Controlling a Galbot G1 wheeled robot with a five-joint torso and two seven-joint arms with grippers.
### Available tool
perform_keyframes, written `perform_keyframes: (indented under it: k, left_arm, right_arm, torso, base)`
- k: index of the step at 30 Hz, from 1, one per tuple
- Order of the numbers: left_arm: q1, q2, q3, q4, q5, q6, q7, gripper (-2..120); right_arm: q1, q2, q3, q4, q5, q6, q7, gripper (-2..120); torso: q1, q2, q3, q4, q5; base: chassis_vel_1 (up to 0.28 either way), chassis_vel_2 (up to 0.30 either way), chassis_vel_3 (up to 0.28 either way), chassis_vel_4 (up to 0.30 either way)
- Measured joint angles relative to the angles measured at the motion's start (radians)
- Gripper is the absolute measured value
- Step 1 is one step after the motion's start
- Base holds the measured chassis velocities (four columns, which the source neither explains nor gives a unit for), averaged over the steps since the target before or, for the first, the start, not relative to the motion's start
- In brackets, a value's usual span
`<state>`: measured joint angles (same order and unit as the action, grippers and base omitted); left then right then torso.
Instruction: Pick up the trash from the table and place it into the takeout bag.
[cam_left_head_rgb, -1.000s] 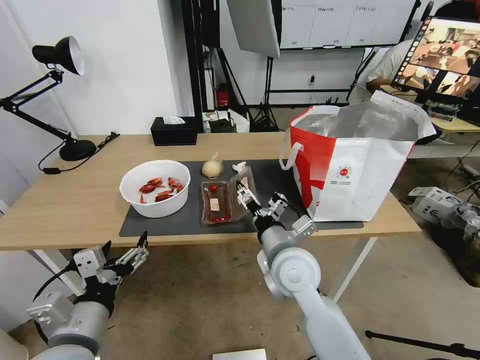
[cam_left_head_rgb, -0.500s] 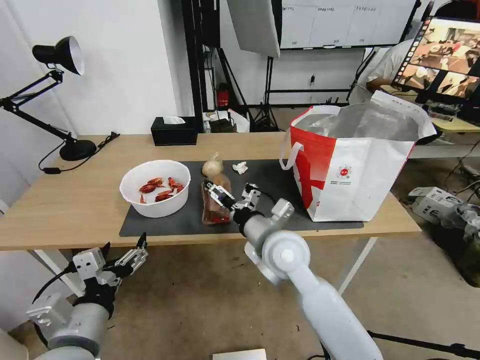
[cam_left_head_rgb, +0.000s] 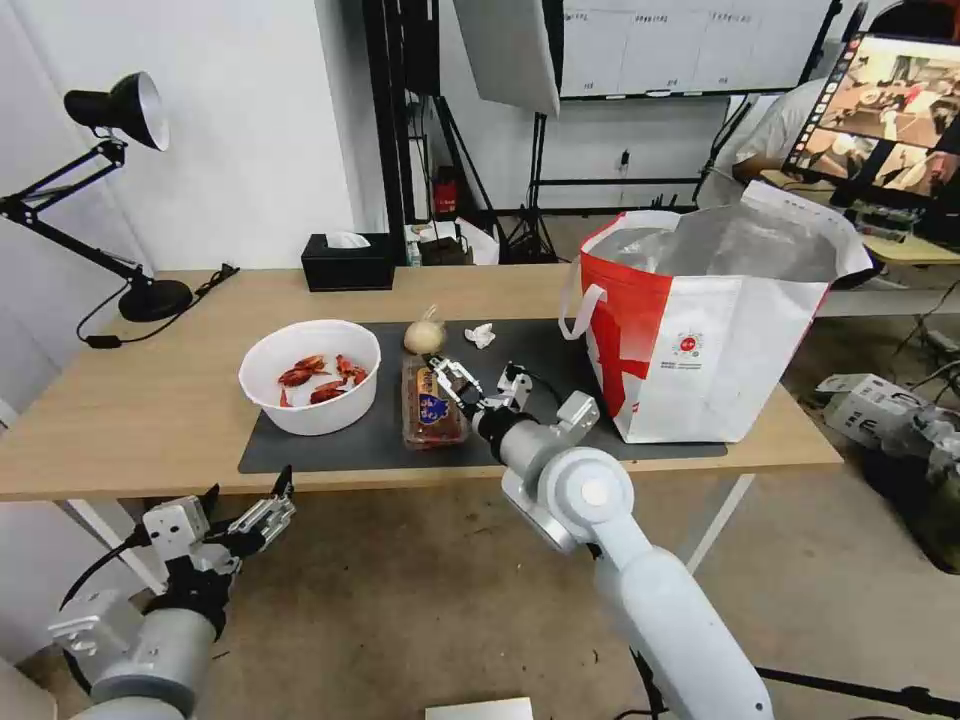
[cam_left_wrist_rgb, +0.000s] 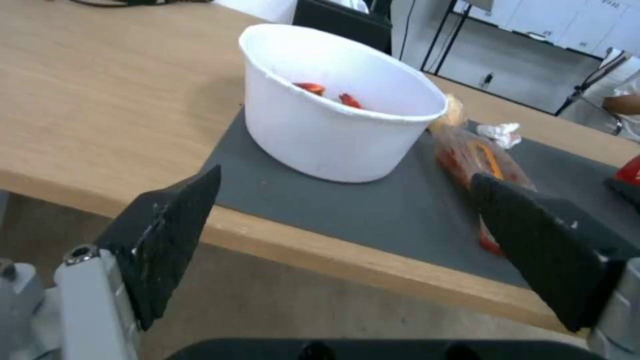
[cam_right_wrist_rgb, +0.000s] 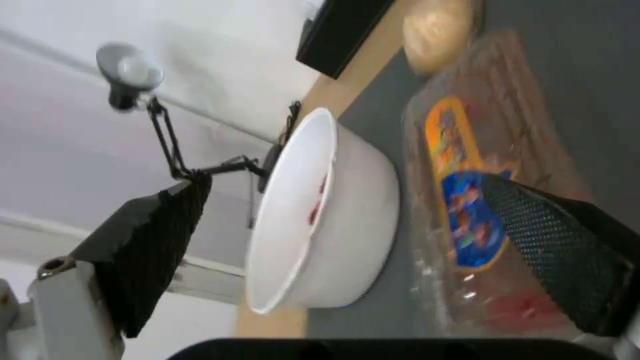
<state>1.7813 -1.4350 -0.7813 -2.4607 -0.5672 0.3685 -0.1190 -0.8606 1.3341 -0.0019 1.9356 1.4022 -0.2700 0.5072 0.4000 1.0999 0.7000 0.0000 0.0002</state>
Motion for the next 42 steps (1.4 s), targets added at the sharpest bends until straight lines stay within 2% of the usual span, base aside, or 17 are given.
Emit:
perform_keyframes:
  k: [1, 4, 5, 8, 9, 12, 13, 15, 17, 19, 20, 23, 24, 28, 34, 39, 42]
  left_arm:
    - [0.0, 0.0, 0.0, 0.0, 0.0, 0.0, 0.0, 100]
    - [-0.005, 0.011, 0.0, 0.0, -0.002, -0.012, 0.0, 100]
    - [-0.005, 0.011, 0.0, 0.0, -0.002, -0.012, 0.0, 100]
    - [-0.012, 0.017, 0.002, 0.0, -0.006, -0.015, 0.001, 100]
    - [-0.012, 0.017, 0.002, 0.0, -0.006, -0.015, 0.001, 100]
    - [-0.019, 0.018, 0.006, 0.001, -0.014, -0.015, 0.001, 100]
    - [-0.019, 0.018, 0.006, 0.001, -0.014, -0.015, 0.001, 100]
    - [-0.021, 0.02, 0.008, 0.001, -0.021, -0.015, 0.001, 100]
    - [-0.021, 0.021, 0.008, 0.001, -0.026, -0.015, 0.001, 100]
    - [-0.024, 0.022, 0.003, 0.0, -0.042, -0.013, 0.001, 100]
    - [-0.024, 0.022, 0.003, 0.0, -0.042, -0.013, 0.001, 100]
    - [-0.041, 0.016, 0.004, 0.0, -0.094, 0.003, -0.014, 100]
    - [-0.041, 0.016, 0.004, 0.0, -0.094, 0.003, -0.014, 100]
    - [-0.079, 0.028, 0.03, 0.024, -0.172, 0.038, -0.035, 100]
    - [-0.117, 0.065, 0.054, 0.054, -0.247, 0.062, -0.058, 100]
    - [-0.148, 0.098, 0.061, 0.072, -0.305, 0.079, -0.073, 100]
    - [-0.193, 0.143, 0.066, 0.1, -0.409, 0.12, -0.108, 100]
  right_arm:
    - [0.0, 0.0, 0.0, 0.0, 0.0, 0.0, 0.0, 97]
    - [0.033, -0.111, -0.048, -0.032, -0.352, -0.006, -0.215, 84]
    - [0.033, -0.111, -0.048, -0.032, -0.352, -0.006, -0.215, 84]
    - [0.105, -0.184, -0.073, -0.07, -0.499, -0.005, -0.345, 71]
    - [0.105, -0.184, -0.073, -0.07, -0.499, -0.005, -0.345, 71]
    - [0.214, -0.224, -0.112, -0.131, -0.511, 0.008, -0.413, 54]
    - [0.214, -0.224, -0.112, -0.131, -0.511, 0.008, -0.413, 54]
    - [0.292, -0.231, -0.155, -0.196, -0.504, 0.015, -0.44, 44]
    - [0.32, -0.23, -0.175, -0.222, -0.501, 0.016, -0.45, 41]
    - [0.382, -0.216, -0.227, -0.286, -0.498, 0.019, -0.468, 32]
    - [0.382, -0.216, -0.227, -0.286, -0.498, 0.019, -0.468, 32]
    - [0.462, -0.171, -0.31, -0.395, -0.497, 0.018, -0.505, 15]
    - [0.462, -0.171, -0.31, -0.395, -0.497, 0.018, -0.505, 15]
    - [0.531, -0.133, -0.378, -0.517, -0.519, 0.006, -0.551, 0]
    - [0.577, -0.127, -0.428, -0.606, -0.565, 0.003, -0.601, 0]
    - [0.588, -0.135, -0.442, -0.622, -0.569, 0.001, -0.629, 0]
    - [0.594, -0.139, -0.453, -0.637, -0.567, -0.001, -0.648, 0]
  torso:
    - [0.0, 0.0, 0.0, 0.0, 0.0]
    - [0.0, 0.0, 0.0, -0.0002, 0.0]
    - [0.0, 0.0, 0.0, -0.0002, 0.0]
    - [0.0, 0.0, 0.0, -0.0002, 0.0]
    - [0.0, 0.0, 0.0, -0.0002, 0.0]
    - [0.0, 0.0, 0.0, -0.0001, -0.0001]
    - [0.0, 0.0, 0.0, -0.0001, -0.0001]
    - [0.0, 0.0, 0.0, -0.0002, -0.0001]
    - [0.0, 0.0, 0.0, -0.0001, -0.0002]
    - [0.0, 0.0, 0.0, -0.0001, -0.0001]
    - [0.0, 0.0, 0.0, -0.0001, -0.0001]
    - [0.0, 0.0, 0.0, 0.0005, -0.0002]
    - [0.0, 0.0, 0.0, 0.0005, -0.0002]
    - [0.0, 0.0, 0.0, 0.0001, -0.0003]
    - [0.0, 0.0, 0.0, 0.0, -0.0004]
    - [0.0, 0.0, 0.0, 0.0, -0.0003]
    - [0.0, 0.0, 0.0, 0.0, -0.0003]
  base:
    - [0.0, 0.0, 0.0, 0.0]
    - [0.0, 0.0, 0.0, 0.0]
    - [0.0, 0.0, 0.0, 0.0]
    - [0.0, 0.0, 0.0, 0.0]
    - [0.0, 0.0, 0.0, 0.0]
    - [0.0, 0.0, 0.0, 0.0]
    - [0.0, 0.0, 0.0, 0.0]
    - [0.0, 0.0, 0.0, 0.0]
    - [0.0, 0.0, 0.0, 0.0]
    - [0.0, 0.0, 0.0, 0.0]
    - [0.0, 0.0, 0.0, 0.0]
    - [0.0, 0.0, 0.0, 0.0]
    - [0.0, 0.0, 0.0, 0.0]
    - [0.0, 0.0, 0.0, 0.0]
    - [0.0, 0.0, 0.0, 0.0]
    - [0.0, 0.0, 0.0, 0.0]
    - [0.0, 0.0, 0.0, 0.0]
